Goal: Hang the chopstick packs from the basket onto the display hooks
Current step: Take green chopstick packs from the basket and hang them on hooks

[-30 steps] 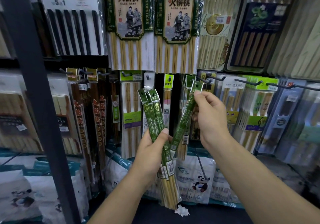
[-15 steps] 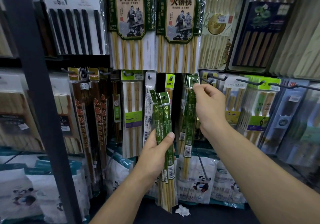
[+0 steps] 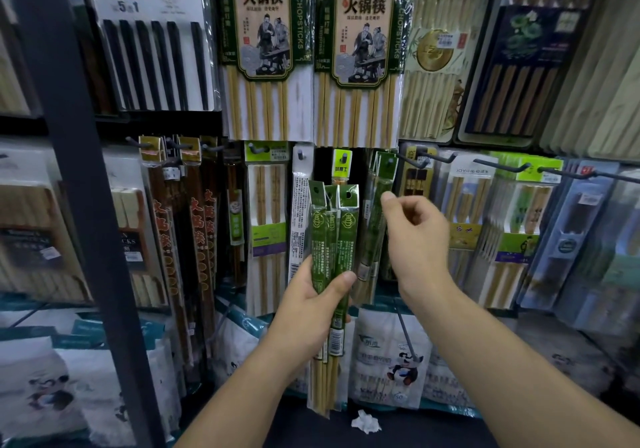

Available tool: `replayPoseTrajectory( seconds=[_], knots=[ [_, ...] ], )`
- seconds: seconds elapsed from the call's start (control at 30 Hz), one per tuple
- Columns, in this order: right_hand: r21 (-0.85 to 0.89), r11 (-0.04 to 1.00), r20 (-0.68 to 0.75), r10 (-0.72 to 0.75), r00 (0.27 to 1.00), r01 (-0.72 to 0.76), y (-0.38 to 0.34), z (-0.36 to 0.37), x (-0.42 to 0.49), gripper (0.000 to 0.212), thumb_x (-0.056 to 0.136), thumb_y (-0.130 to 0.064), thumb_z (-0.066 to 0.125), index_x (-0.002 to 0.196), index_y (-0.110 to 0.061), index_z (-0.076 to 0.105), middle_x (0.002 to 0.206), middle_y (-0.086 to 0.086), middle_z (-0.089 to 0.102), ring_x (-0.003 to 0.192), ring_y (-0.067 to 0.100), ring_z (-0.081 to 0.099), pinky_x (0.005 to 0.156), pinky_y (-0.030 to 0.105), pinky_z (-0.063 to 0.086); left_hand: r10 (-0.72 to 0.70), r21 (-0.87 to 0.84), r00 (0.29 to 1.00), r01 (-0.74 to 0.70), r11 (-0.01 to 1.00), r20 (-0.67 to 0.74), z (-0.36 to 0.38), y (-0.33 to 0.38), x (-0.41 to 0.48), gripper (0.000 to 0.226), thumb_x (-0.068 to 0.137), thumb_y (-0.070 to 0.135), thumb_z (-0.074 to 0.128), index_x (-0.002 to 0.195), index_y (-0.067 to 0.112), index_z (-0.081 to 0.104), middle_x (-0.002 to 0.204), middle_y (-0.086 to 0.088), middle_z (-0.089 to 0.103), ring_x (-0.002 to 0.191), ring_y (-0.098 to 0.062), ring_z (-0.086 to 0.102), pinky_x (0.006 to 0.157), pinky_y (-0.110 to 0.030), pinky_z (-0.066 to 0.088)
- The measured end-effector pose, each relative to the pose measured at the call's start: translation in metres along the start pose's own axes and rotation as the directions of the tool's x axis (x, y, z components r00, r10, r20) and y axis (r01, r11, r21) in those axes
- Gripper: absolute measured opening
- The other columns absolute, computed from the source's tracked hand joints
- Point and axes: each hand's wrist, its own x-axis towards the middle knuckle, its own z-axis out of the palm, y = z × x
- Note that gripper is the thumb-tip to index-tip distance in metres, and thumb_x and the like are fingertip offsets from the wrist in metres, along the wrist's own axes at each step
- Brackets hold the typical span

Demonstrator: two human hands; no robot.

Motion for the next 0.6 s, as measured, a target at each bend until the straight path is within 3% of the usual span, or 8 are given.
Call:
replayPoseTrajectory(
  seconds=[0.13, 0.27, 0.4, 0.53, 0.6],
  knots=[
    [0.02, 0.999, 0.192, -0.028, 0.981, 0.025, -0.002, 0.006, -0.025, 0.017, 0.097, -0.029, 0.067, 0.087, -0.016, 0.07, 0.067, -0.014, 0.06, 0.065, 0.0, 0.053, 0.061, 0.014, 0.046, 0.009, -0.039, 1.0, -0.01, 0.999, -0.014, 0.001, 0.004, -0.001, 0.025, 0.097, 0.031, 0.068, 0.121, 0.035, 0.061, 0.103, 0.016, 0.078, 0.091, -0.001, 0.073, 0.071, -0.017, 0.056],
    [0.06, 0.998, 0.215, -0.009, 0.977, -0.004, -0.008, 0.01, -0.024, 0.021, 0.099, -0.022, 0.065, 0.08, -0.013, 0.066, 0.065, -0.008, 0.052, 0.063, 0.007, 0.046, 0.059, 0.022, 0.043, -0.002, -0.081, 1.0, 0.0, 0.997, -0.02, 0.005, 0.007, -0.003, 0.021, 0.092, 0.043, 0.064, 0.112, 0.045, 0.067, 0.108, 0.01, 0.078, 0.097, -0.006, 0.074, 0.073, -0.019, 0.057],
    [0.099, 0.995, 0.164, 0.002, 0.986, -0.018, -0.014, 0.008, -0.015, 0.03, 0.1, -0.021, 0.062, 0.07, -0.021, 0.066, 0.059, -0.01, 0.045, 0.057, 0.007, 0.04, 0.053, 0.018, 0.037, -0.039, -0.14, 0.998, 0.033, 0.99, -0.039, 0.004, 0.005, -0.002, 0.038, 0.087, 0.05, 0.059, 0.119, 0.03, 0.066, 0.111, 0.011, 0.078, 0.104, -0.006, 0.073, 0.081, -0.017, 0.057],
    [0.115, 0.993, 0.062, -0.002, 0.998, -0.005, -0.022, 0.006, 0.005, 0.028, 0.1, -0.024, 0.062, 0.075, -0.011, 0.065, 0.057, -0.01, 0.041, 0.054, 0.006, 0.038, 0.05, 0.016, 0.036, -0.056, -0.11, 0.994, 0.046, 0.993, -0.09, 0.001, 0.002, 0.001, 0.03, 0.098, 0.04, 0.059, 0.103, 0.01, 0.063, 0.082, 0.001, 0.068, 0.073, -0.011, 0.065, 0.068, -0.02, 0.055],
    [0.109, 0.994, 0.034, -0.026, 0.999, 0.022, -0.024, 0.005, 0.013, 0.031, 0.1, -0.024, 0.062, 0.075, -0.005, 0.062, 0.057, -0.01, 0.04, 0.054, 0.004, 0.037, 0.05, 0.015, 0.036, -0.064, -0.114, 0.993, 0.053, 0.992, -0.095, 0.0, 0.001, 0.003, 0.032, 0.097, 0.039, 0.059, 0.102, 0.007, 0.062, 0.076, 0.001, 0.063, 0.068, -0.013, 0.06, 0.065, -0.024, 0.054]
  ],
)
